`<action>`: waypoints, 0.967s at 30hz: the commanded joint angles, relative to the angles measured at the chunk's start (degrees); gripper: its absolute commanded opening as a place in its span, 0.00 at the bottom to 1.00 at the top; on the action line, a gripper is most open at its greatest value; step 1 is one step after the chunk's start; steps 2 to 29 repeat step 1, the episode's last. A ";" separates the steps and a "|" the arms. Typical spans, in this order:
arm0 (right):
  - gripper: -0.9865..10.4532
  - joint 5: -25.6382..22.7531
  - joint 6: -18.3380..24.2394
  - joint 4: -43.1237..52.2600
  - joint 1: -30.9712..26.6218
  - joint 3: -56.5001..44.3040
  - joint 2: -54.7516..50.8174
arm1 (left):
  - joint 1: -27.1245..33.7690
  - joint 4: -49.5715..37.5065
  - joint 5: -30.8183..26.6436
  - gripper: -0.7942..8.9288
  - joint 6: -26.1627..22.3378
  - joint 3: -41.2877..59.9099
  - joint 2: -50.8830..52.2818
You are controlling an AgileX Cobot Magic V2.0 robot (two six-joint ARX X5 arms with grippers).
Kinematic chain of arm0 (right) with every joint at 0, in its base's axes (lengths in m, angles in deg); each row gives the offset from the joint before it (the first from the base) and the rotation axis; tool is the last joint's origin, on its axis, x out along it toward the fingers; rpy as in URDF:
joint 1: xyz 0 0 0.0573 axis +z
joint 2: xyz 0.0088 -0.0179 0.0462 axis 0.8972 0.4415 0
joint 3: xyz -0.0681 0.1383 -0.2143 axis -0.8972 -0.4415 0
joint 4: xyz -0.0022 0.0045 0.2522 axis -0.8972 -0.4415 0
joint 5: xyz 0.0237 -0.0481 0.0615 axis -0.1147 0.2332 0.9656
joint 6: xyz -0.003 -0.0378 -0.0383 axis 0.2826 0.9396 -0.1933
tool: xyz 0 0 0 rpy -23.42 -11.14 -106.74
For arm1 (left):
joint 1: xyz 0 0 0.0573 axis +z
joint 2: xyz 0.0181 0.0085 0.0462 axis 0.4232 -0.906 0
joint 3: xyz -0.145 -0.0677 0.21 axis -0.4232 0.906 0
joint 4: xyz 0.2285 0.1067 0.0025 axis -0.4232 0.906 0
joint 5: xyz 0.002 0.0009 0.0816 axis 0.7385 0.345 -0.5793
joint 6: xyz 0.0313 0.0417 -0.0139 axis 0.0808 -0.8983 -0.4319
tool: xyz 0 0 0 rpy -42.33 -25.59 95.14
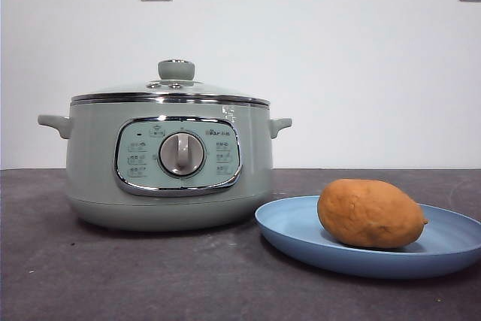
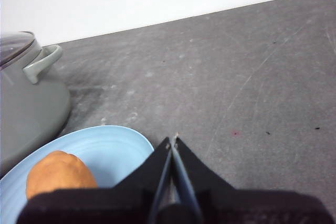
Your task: Take the potato out from the steamer,put the potato on the plate,close the lid
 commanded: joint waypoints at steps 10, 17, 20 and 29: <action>0.09 -0.15 -0.46 0.13 0.02 -0.76 -0.17 | 0.13 -0.13 -0.04 0.08 0.24 0.87 0.15; 0.09 -0.15 -0.46 0.13 0.02 -0.76 -0.17 | 0.13 -0.13 -0.04 0.08 0.24 0.87 0.15; 0.09 -0.15 -0.46 0.13 0.02 -0.76 -0.17 | 0.13 -0.13 -0.04 0.08 0.24 0.87 0.15; 0.09 -0.15 -0.46 0.13 0.02 -0.76 -0.17 | 0.13 -0.13 -0.04 0.08 0.24 0.87 0.15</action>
